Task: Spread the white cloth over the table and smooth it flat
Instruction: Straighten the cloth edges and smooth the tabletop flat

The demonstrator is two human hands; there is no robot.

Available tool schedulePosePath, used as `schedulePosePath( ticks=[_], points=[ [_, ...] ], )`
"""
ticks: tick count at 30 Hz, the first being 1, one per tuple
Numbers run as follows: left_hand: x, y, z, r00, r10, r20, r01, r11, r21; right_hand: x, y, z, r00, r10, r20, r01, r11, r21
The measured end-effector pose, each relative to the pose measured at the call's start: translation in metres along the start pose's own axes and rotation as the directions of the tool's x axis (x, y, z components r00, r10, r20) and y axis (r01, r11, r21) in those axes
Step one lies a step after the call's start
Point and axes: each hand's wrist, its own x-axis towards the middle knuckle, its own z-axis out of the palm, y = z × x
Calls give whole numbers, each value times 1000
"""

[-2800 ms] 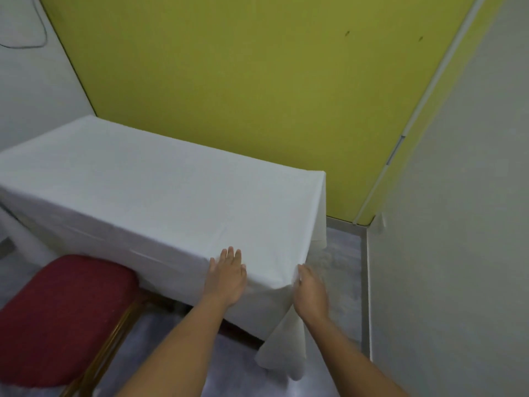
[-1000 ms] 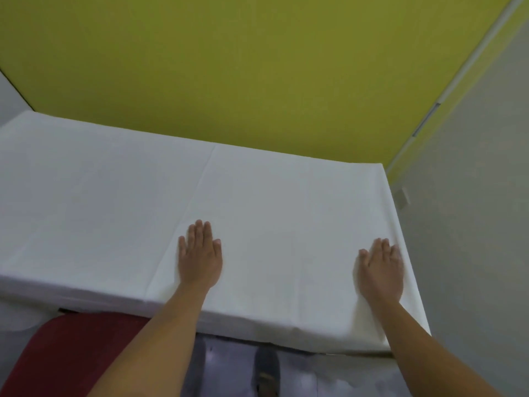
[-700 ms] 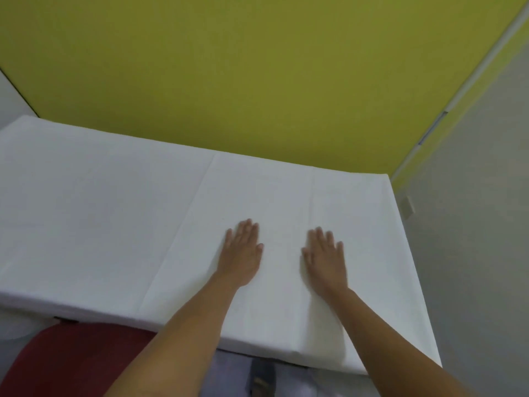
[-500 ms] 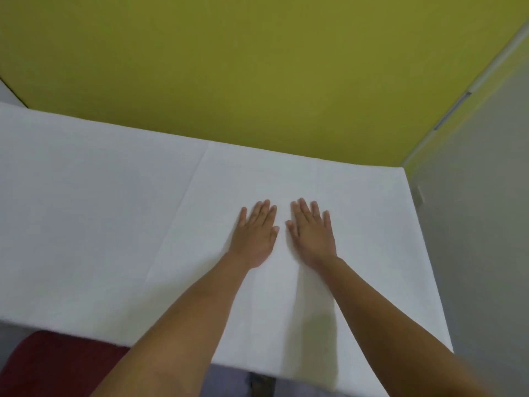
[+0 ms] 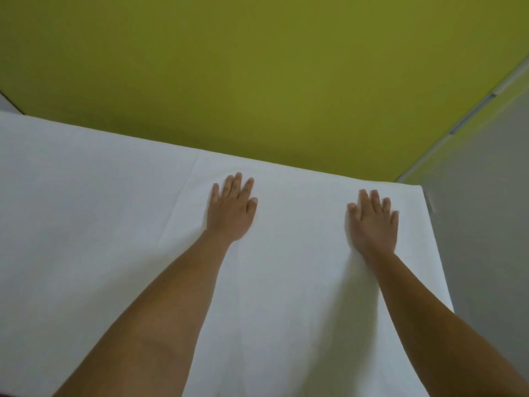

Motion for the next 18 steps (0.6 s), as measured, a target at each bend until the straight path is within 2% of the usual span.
schedulePosePath(
  ticks=[9, 12, 13, 14, 16, 18],
  points=[
    [-44, -84, -17, 977, -212, -17, 212, 976, 53, -58, 42, -12, 977, 192, -93, -191, 981, 13],
    [-65, -108, -24, 969, -247, 5, 246, 968, 54, -80, 13, -9, 949, 301, -95, -298, 954, 44],
    [-70, -116, -27, 967, -255, 18, 254, 966, 46, -88, -8, -7, 951, 295, -90, -291, 955, 59],
    [-76, -122, -29, 965, -261, 20, 261, 965, 33, -98, -34, -2, 969, 229, -89, -224, 973, 58],
    [-92, -133, -33, 966, -259, -12, 259, 966, 3, -118, -98, 13, 998, -40, -57, 41, 999, 29],
    [-119, -146, -36, 955, -295, -24, 294, 955, -28, -145, -171, 33, 940, -340, 34, 339, 940, 48]
  ],
)
